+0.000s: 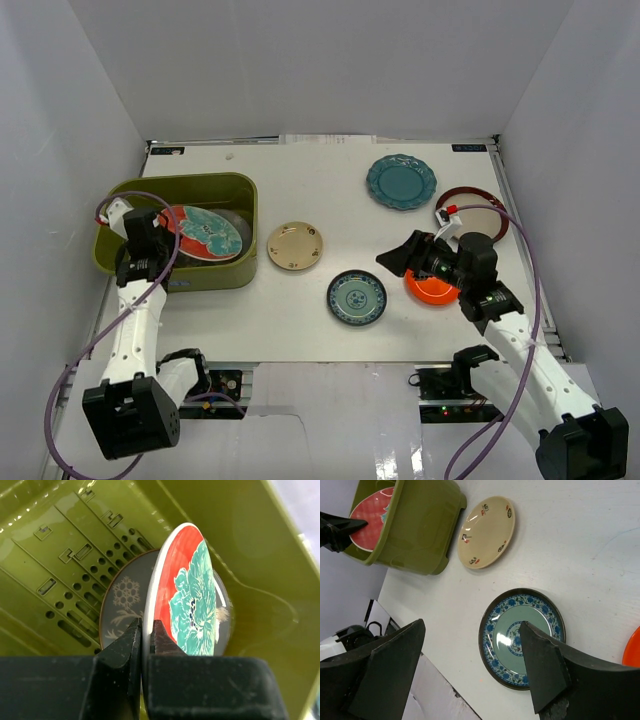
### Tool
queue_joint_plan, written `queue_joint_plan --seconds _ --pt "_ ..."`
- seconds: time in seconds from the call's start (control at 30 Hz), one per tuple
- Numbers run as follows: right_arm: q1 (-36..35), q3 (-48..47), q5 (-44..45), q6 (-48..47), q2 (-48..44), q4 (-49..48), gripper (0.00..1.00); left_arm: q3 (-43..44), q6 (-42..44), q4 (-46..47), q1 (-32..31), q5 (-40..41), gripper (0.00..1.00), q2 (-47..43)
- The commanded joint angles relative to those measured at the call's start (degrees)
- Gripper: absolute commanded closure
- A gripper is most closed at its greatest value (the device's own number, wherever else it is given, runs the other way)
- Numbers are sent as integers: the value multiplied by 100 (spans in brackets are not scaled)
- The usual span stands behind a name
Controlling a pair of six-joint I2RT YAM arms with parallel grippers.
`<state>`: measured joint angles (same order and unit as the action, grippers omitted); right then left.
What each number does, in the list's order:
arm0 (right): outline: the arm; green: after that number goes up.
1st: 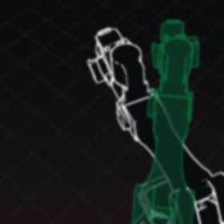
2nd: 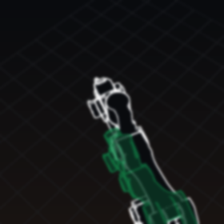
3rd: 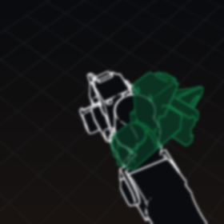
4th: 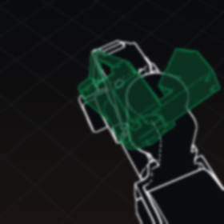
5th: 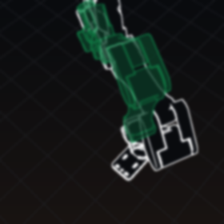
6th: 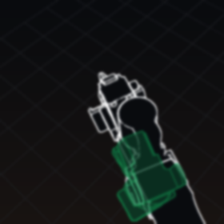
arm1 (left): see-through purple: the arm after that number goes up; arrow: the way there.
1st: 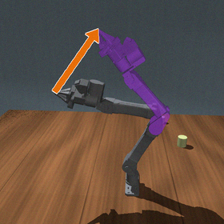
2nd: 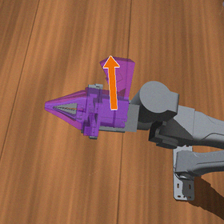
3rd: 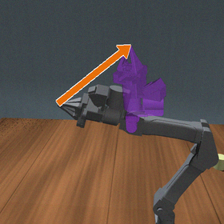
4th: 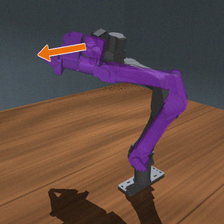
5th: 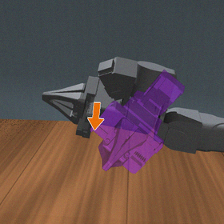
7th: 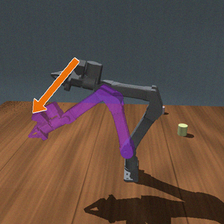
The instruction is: Place the plates into the plastic bin on the countertop
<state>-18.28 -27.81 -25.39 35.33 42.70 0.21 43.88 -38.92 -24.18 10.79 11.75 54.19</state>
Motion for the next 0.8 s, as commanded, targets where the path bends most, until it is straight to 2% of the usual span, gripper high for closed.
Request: queue_joint_plan --seconds 0.0,0.07,0.2,0.23,0.3,0.33,0.43,0.63,0.77 --pt "9 -58 253 -176 2 -91 18 34 -213 1232 20 108 100 152" --pt "9 -40 429 -193 10 -91 18 33 -213 1232 29 143 100 319" --pt "9 4 762 -185 98 -117 18 33 -186 1258 20 82 67 469" --pt "9 47 990 -150 133 -152 19 7 -160 1302 29 73 49 452" --pt "9 109 1210 17 239 -249 22 -11 -81 1337 29 21 34 399" --pt "18 196 1420 113 274 -406 23 -2 -64 1320 29 -23 20 382" --pt "26 364 1860 526 475 -775 30 94 15 1267 29 -399 2 320" --pt "202 426 2415 1054 1055 -1286 45 393 419 1074 20 -1182 2 118" --pt "465 373 2504 1230 1434 -1488 47 402 622 837 29 -1675 2 -57"
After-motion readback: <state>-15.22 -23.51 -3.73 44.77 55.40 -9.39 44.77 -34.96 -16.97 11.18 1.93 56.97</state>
